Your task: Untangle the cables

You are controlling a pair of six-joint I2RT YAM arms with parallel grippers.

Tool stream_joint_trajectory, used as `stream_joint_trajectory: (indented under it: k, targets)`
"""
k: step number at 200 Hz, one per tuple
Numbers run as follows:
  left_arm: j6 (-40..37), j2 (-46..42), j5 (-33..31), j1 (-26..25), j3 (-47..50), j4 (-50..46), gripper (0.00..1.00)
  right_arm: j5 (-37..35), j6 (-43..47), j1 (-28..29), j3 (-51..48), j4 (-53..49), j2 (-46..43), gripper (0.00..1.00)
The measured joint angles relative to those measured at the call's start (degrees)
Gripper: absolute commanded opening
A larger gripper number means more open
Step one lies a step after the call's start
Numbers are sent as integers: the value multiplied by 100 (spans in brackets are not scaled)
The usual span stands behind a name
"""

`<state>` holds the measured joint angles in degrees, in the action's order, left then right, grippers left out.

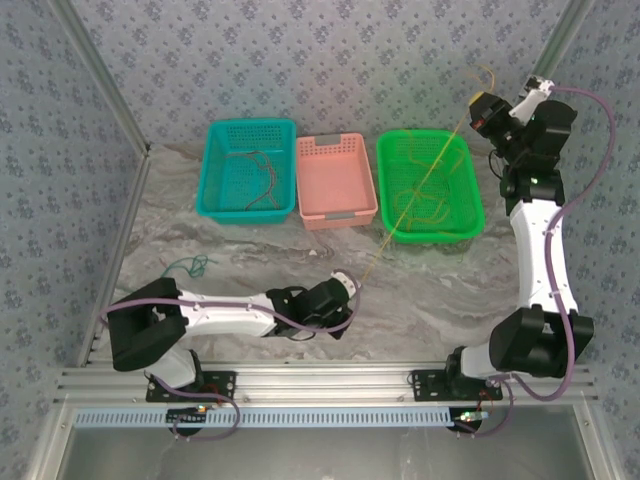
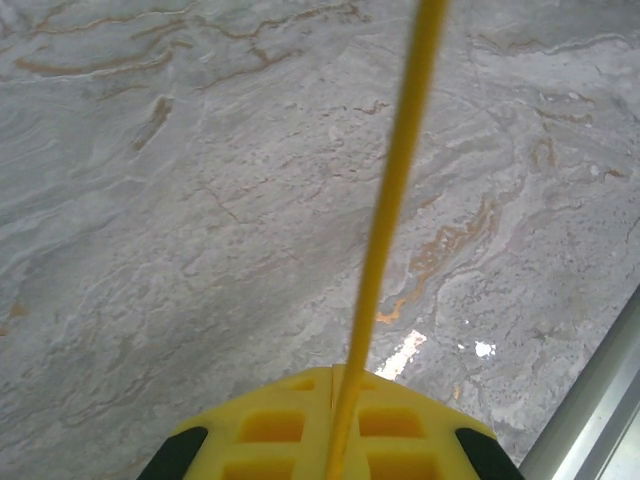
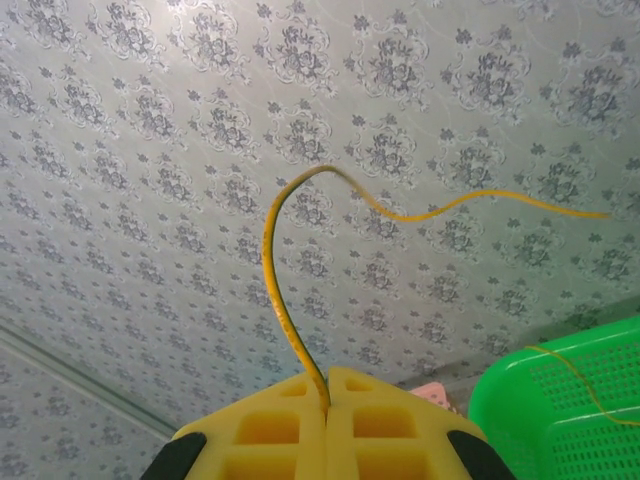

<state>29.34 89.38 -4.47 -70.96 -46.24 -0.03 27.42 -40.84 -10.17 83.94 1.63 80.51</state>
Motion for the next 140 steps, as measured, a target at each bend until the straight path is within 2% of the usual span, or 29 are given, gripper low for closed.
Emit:
stream_joint_trajectory:
  k: [94, 123, 140]
  targets:
    - [-136, 2, -254, -251, -243, -81, 0, 645, -190, -170, 474, 7, 396, 0]
    - [-205, 4, -343, -341, -791, -721, 0, 514, -7, -184, 487, 9, 415, 0]
    - [-332, 170, -374, -284, -1563, -1255, 0, 376, 127, -186, 487, 9, 461, 0]
